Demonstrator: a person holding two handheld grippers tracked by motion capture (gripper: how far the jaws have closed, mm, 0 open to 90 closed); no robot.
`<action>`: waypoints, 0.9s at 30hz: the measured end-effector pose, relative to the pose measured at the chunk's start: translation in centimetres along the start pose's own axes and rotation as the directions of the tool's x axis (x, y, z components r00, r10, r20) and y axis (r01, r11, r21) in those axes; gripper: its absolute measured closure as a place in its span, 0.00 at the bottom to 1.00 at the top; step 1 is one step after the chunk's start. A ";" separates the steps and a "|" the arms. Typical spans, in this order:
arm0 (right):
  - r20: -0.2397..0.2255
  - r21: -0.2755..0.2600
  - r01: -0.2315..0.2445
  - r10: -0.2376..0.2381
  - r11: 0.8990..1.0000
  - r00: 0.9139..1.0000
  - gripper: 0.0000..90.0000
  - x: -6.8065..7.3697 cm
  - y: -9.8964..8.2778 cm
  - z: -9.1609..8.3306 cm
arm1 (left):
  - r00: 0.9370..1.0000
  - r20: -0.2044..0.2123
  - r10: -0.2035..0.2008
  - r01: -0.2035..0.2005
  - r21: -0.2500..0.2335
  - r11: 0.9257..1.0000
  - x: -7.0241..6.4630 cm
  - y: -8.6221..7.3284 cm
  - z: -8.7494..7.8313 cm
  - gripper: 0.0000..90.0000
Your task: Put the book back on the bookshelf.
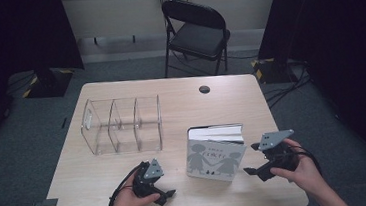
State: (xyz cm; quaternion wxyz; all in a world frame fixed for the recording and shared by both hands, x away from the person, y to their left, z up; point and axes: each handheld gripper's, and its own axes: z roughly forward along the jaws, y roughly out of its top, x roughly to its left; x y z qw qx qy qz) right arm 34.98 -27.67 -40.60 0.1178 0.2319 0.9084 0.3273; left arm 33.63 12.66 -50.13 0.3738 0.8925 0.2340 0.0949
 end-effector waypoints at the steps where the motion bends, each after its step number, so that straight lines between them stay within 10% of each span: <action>1: -0.002 0.002 -0.009 0.009 1.000 1.000 0.15 0.0 -0.2 0.2 | 1.000 0.000 0.001 -0.001 0.000 1.000 0.0 0.0 0.0 0.02; 27: 0.124 0.022 -0.093 0.090 0.995 0.988 0.15 0.1 -6.1 4.6 | 1.000 -0.002 -0.002 0.002 0.035 0.999 0.0 0.4 0.1 0.00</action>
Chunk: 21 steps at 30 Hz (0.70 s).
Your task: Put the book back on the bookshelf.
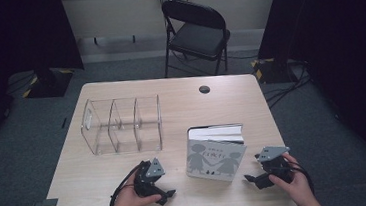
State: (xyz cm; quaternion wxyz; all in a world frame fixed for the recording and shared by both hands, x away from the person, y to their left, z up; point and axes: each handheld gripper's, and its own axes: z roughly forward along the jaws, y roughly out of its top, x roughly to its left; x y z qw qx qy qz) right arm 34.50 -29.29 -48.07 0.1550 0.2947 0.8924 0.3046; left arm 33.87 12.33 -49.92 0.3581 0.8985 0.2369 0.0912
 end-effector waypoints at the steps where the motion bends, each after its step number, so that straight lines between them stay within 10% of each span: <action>1: 0.001 0.000 0.008 -0.008 1.000 1.000 0.15 0.0 -0.1 0.1 | 1.000 0.004 -0.004 0.004 0.007 1.000 0.0 0.1 0.0 0.00; 21: -0.021 -0.115 -0.123 0.122 0.986 0.992 0.12 -0.3 -1.7 1.1 | 1.000 0.012 0.006 -0.007 0.094 0.996 0.3 1.7 -0.6 0.17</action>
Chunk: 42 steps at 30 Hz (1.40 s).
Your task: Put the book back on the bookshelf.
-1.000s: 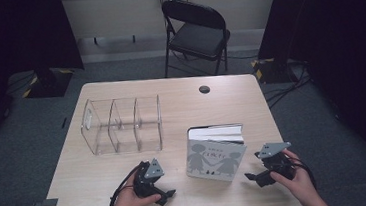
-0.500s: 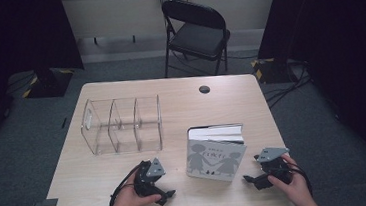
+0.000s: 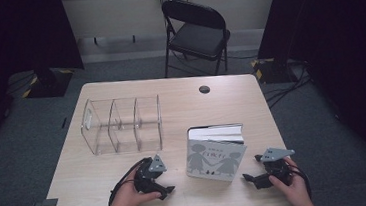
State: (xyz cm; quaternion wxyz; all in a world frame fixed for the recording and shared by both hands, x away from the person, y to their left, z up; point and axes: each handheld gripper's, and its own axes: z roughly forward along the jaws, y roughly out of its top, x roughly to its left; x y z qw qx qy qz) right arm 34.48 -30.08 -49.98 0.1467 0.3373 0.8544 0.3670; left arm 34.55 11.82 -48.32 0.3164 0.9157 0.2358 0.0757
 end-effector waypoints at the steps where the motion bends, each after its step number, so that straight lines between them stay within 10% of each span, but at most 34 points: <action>1: 0.000 0.000 0.002 -0.002 1.000 1.000 0.12 0.0 0.0 0.0 | 1.000 0.011 0.012 -0.012 0.007 1.000 0.0 0.2 -0.1 0.19; 42: -0.001 0.000 0.000 0.000 1.000 1.000 0.11 0.0 0.0 0.0 | 0.985 0.105 0.134 -0.152 0.190 0.970 0.4 11.0 -7.4 0.21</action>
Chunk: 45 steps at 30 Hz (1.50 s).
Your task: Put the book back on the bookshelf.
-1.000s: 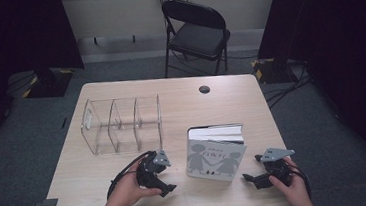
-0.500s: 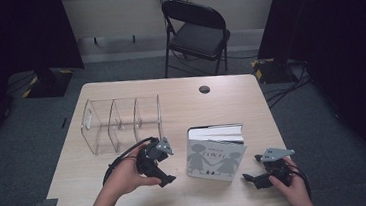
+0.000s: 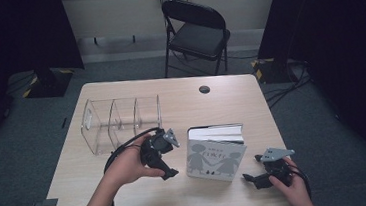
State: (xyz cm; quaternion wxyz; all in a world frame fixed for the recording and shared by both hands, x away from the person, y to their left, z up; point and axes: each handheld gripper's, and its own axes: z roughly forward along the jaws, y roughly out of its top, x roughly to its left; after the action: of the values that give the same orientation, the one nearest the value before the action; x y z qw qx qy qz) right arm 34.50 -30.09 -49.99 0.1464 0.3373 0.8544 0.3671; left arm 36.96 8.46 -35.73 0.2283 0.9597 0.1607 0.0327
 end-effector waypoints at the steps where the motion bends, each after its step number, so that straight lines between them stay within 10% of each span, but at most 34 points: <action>1: 0.000 0.000 0.000 0.000 1.000 1.000 0.11 0.0 0.0 0.0 | 1.000 0.000 -0.001 0.001 -0.005 1.000 0.0 0.3 -0.2 0.21; 45: 0.000 -0.001 0.002 -0.002 1.000 1.000 0.11 0.0 0.0 0.0 | 0.992 0.039 0.122 -0.123 0.010 0.992 0.7 9.0 0.2 0.26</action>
State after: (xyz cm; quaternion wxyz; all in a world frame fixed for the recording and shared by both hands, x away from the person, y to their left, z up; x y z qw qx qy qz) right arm 34.53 -30.10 -50.00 0.1467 0.3364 0.8545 0.3675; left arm 40.27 0.98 -31.89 0.2228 0.9696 0.0975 0.0274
